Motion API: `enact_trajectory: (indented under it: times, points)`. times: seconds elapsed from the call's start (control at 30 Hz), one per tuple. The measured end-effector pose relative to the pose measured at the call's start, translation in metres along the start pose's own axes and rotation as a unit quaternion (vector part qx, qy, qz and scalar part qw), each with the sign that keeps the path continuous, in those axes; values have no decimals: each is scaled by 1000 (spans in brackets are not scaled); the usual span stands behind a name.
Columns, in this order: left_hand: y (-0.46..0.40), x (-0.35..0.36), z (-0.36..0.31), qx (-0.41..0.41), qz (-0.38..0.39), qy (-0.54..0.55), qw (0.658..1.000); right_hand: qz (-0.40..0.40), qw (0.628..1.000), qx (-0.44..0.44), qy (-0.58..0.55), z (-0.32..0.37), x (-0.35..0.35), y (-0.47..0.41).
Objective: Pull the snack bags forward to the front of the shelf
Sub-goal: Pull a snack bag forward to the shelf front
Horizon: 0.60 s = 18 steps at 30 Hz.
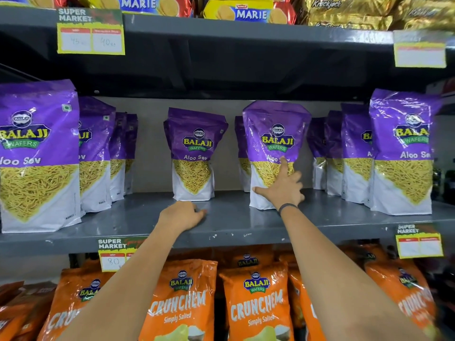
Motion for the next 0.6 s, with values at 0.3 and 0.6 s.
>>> enact_trajectory:
  times: [0.3,0.6]
  points:
    - [4,-7,-3,6,-22,-15,1000,-30,999,-15,16,-4,-17,19]
    - [5,-10,-3,7,-48,-13,999,-48,998,-16,25,-6,-32,35]
Point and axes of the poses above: each hand's wrist, its own y-axis away from the middle knuckle, its own x-axis out of the palm, z = x × y, the point moved 9 cm from there along -y, towards the middle knuckle, and after that the axes turned 3 degrees about -z, right-handed, at the moved point
